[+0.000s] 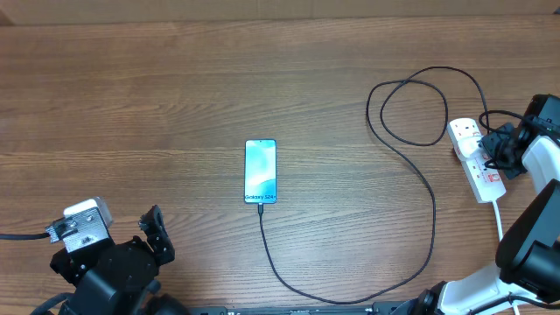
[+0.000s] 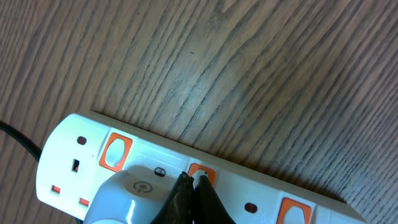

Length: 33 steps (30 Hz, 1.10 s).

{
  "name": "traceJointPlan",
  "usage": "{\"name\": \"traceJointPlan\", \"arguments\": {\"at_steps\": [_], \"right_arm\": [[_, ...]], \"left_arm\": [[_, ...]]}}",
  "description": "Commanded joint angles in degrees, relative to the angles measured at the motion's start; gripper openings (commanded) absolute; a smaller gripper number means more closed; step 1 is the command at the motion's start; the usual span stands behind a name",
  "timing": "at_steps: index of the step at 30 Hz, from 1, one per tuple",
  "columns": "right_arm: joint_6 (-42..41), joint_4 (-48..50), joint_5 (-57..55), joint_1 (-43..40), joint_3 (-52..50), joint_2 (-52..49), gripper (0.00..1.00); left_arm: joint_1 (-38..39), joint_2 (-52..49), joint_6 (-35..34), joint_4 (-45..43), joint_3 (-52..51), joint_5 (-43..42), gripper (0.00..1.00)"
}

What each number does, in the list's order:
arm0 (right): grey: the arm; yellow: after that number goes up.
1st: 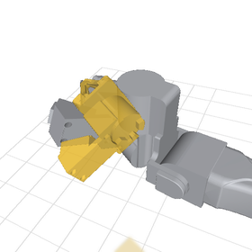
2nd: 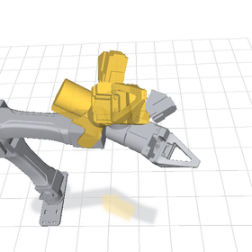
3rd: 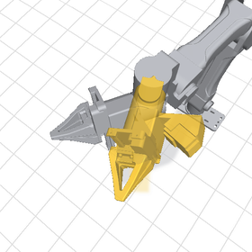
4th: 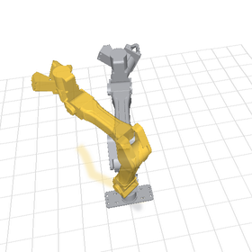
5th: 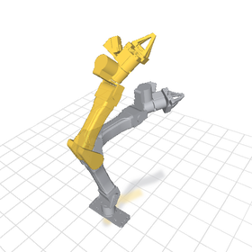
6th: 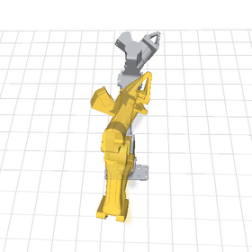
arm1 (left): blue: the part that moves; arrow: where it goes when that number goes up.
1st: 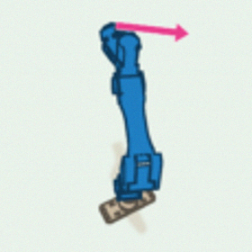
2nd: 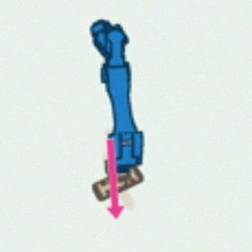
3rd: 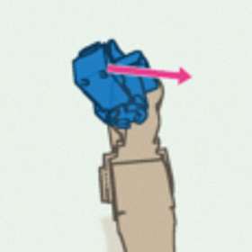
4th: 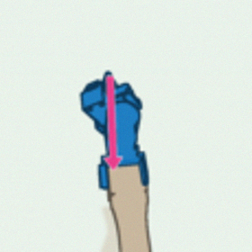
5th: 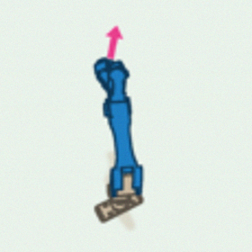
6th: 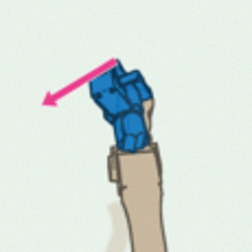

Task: Plug charger to phone and switch on socket
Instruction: 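Press the orange switch on the white power strip with the right gripper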

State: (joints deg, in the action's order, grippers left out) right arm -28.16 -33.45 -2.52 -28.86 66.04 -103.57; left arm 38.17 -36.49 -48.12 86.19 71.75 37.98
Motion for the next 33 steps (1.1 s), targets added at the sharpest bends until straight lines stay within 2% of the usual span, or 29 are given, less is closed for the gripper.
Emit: {"name": "traceJointPlan", "arguments": {"at_steps": [1, 27, 33], "right_arm": [[0.63, -0.2, 1.55, 1.22, 1.57, -0.28, 0.04], [0.85, -2.47, 1.79, 2.58, 1.42, -3.28, 0.04], [-0.48, -8.9, -3.21, 2.78, 3.1, -2.43, 0.04]], "left_arm": [[0.26, 0.02, -1.38, 0.17, -0.04, 0.94, 0.99], [0.26, 0.02, -1.38, 0.15, -0.04, 0.96, 0.99], [0.26, 0.02, -1.38, 0.15, -0.04, 0.96, 1.0]]}}
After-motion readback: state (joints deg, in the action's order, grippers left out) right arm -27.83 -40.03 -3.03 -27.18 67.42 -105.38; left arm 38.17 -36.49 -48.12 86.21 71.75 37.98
